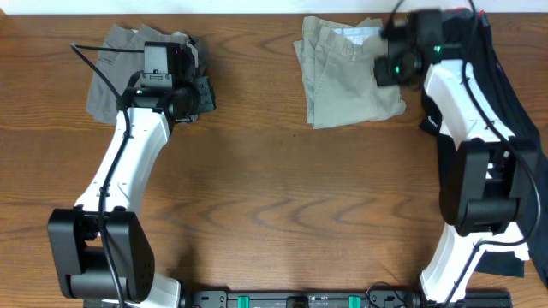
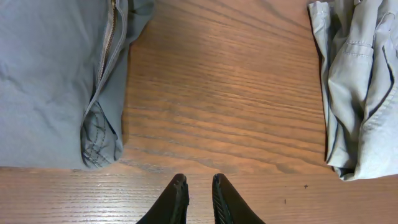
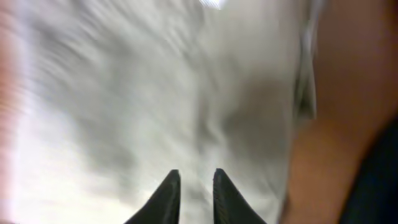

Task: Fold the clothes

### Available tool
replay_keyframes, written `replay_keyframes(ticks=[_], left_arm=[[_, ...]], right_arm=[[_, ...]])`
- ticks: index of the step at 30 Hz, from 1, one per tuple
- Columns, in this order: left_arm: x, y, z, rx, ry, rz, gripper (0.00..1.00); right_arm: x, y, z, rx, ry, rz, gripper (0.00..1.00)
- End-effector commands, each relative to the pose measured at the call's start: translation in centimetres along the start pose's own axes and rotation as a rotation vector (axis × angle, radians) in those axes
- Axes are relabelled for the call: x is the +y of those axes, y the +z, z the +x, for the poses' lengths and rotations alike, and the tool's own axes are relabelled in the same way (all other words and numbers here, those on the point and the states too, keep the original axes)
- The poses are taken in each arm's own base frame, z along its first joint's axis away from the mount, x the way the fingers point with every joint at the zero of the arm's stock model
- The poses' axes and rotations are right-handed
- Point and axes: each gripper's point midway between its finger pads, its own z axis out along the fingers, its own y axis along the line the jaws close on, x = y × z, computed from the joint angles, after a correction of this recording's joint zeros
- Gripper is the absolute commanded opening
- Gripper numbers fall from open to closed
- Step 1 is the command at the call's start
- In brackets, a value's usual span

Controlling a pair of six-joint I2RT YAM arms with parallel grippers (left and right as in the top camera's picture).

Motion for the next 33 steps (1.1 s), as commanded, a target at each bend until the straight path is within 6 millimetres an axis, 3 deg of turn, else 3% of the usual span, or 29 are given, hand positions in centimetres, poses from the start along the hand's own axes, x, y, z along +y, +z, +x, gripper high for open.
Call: replay_keyframes(ticks=[1,5,8,14,19,23,28,33], left_arm=[[0.2,-0.5,-0.5,-0.019,0.024,-0.011,0.17],[0.2,-0.5,-0.5,-0.019,0.053,-0.011,0.17],[0.7,-0.5,-0.6,-0.026,0.073,-0.041,0.17],[1.8,-0.6,-1.0,-0.037,0.062,-0.081,0.24],[2.9,-0.9,-1.3,-0.044,0.041,-0.095,0.24],[3.6,-1.0,-1.5,-0.048,0.027,-0.104,0.25],[4.2,-1.1,-1.6,-0.053,0.018,-0.118,0.25],[4.7,-1.2,-1.7,-0.056,0.022,-0.129,0.29]], right_arm=[[5.2,-2.5,-3.1,-0.086,-0.077,-0.12,0.24],[7.3,-0.5,-2.4,-0.061,-0.115,-0.126,0.23],[8.5,2.3,-1.2,-0.022,-0.13,-0.127,0.19],[9.4,7.6,1.7,0.06,-0.122,-0.14,0.17],[10.7,10.1,4.5,0.14,-0.126,-0.169,0.17],[12.5,10.6,7.7,0.251,-0.145,-0.205,0.18],[15.8,8.7,12.6,0.441,-0.208,-0.303,0.23],[17.3,6.1,17.3,0.639,-0.288,-0.334,0.29]])
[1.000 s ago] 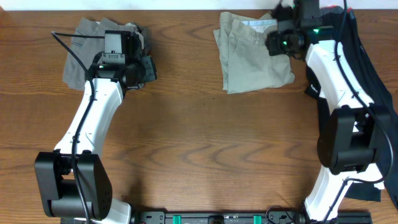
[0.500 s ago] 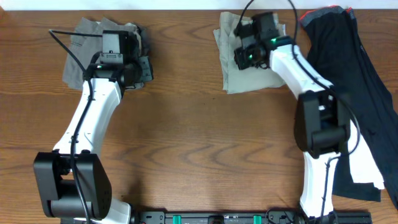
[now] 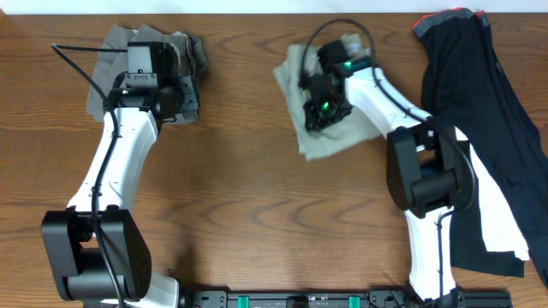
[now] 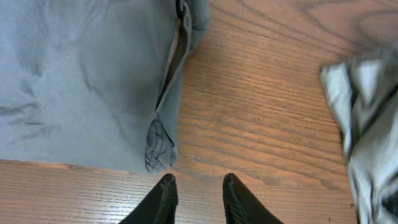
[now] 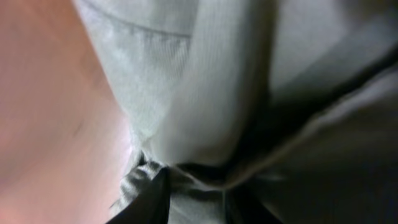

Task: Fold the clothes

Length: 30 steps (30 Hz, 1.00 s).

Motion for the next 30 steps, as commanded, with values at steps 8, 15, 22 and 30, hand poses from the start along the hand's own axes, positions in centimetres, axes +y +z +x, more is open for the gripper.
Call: replay_keyframes(ticks=[8,15,22,30], left_arm=[[1.0,-0.6,-1.0,-0.033,0.049,-0.013,0.49],[-3.0,-0.9,-2.4,-0.096,0.16,0.183,0.83],[-9.1,0.2,-3.5,-0.19,0.3,0.28,0.95],[-15.5,5.2,-1.0,-0.191,0.441,0.343,1.0]], right_arm=[[4.2,-3.3,3.6,0.096,-0.088,-0.109,0.31],[2.3,-14.6,1.2,-0.21,0.047,-0.026,0.47],[-3.1,-21.8,2.2,-0.39,0.219,0.048,0.59],[-4.9,-22.1,3.5,-0.373,0.28,0.05,0.6]])
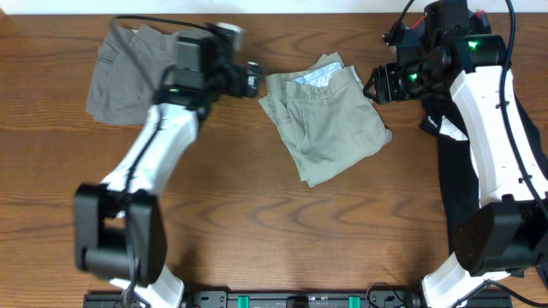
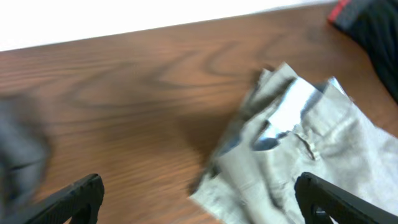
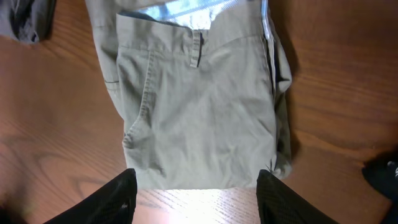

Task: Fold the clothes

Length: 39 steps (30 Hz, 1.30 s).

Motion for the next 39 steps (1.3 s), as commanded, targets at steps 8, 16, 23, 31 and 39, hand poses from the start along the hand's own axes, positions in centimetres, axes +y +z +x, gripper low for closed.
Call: replay_keyframes(ticks=[8,16,23,31,39], left_arm=[[-1.6,7.3,5.3,0.089,-0.002,0.034,0.99],[-1.7,7.9,8.3,0.192,-0.235,0.022,0.99],[-1.9,8.1,10.4,0.268,-0.46,0.011,0.99],[-2.3,9.5,12.6,0.313,-0.55,0.004,1.0],[-3.4,11.6,13.6,0.3,-0.579,0.023,0.94]], right_arm=[[-0.4,0.1,0.1,0.004,0.021,0.001,0.61],[-0.4,0.1,0.0,-0.001,0.011,0.004,0.62],[-0.4,0.1,-0.1,-0.003,0.01,0.004,0.62],[-0.4,0.1,-0.1,-0.002,0.01,0.004,0.63],[-0.4,0.1,0.0,0.001,0.011,0.004,0.63]])
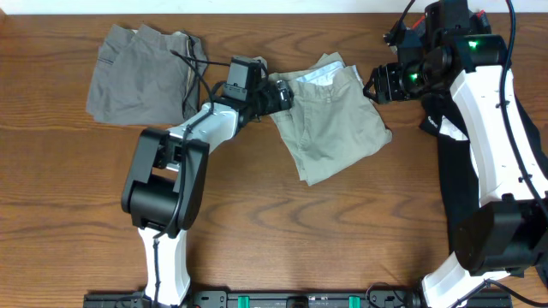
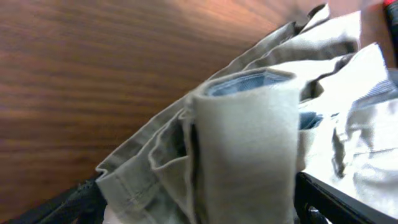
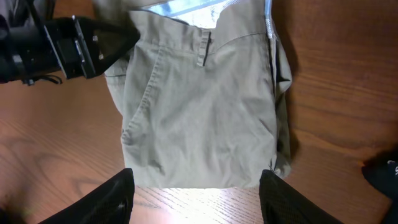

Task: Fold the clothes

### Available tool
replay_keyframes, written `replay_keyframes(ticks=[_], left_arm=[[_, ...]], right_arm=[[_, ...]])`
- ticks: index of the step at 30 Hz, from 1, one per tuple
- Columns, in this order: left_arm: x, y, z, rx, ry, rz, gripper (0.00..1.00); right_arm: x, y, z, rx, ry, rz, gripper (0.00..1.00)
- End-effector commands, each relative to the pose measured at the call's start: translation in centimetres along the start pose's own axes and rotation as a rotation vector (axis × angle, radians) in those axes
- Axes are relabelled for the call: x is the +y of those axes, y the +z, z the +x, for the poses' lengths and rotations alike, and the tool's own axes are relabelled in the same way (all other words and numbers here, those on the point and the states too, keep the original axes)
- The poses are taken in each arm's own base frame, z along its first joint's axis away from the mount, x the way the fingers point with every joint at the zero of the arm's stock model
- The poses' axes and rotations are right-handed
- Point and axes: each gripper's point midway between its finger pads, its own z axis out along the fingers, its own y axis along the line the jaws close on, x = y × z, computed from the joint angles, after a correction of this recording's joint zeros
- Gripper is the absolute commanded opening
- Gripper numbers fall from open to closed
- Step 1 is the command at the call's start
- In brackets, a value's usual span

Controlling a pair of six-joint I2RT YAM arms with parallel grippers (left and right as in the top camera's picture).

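Folded khaki trousers [image 1: 334, 128] lie at the table's back middle, waistband toward the far edge. My left gripper [image 1: 276, 96] is low at their left waistband corner, open wide, and a thick fold of the khaki cloth [image 2: 249, 137] sits between its fingers [image 2: 323, 202]. My right gripper [image 1: 378, 85] hangs open above the trousers' right side. The right wrist view looks down on the whole khaki garment [image 3: 199, 112], with the left gripper [image 3: 74, 46] at its upper left corner.
A folded grey garment [image 1: 137, 73] lies at the back left. A long black garment [image 1: 484, 180] with some white cloth under it runs down the right edge, behind the right arm. Bare wooden table [image 1: 282, 231] fills the front.
My left gripper has moved from hovering left of the khaki trousers to their waistband corner, still open, with cloth now between its fingers. The right arm and the trousers have hardly moved.
First the trousers lay at the back right under my shut right gripper, while the left gripper was shut by the grey garment. Then the right gripper was on them further left. Later they lay in the middle with both grippers open. The left has now reached the waistband.
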Motion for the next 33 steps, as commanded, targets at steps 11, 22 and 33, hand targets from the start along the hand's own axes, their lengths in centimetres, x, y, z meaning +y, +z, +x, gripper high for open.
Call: replay_keyframes(ticks=[11,22,33], left_arm=[[-2.2,3.5,4.7,0.08,-0.03,0.029,0.22],[-2.5,1.2,-0.5,-0.038,-0.036,0.123,0.06],[-1.8,-8.5,-8.1,-0.2,-0.021,0.116,0.06]], right_arm=[[-0.3,0.1,0.1,0.005,0.01,0.002,0.63],[-0.3,0.1,0.7,0.027,-0.001,0.001,0.63],[-0.3,0.1,0.0,-0.001,-0.011,0.003,0.63]])
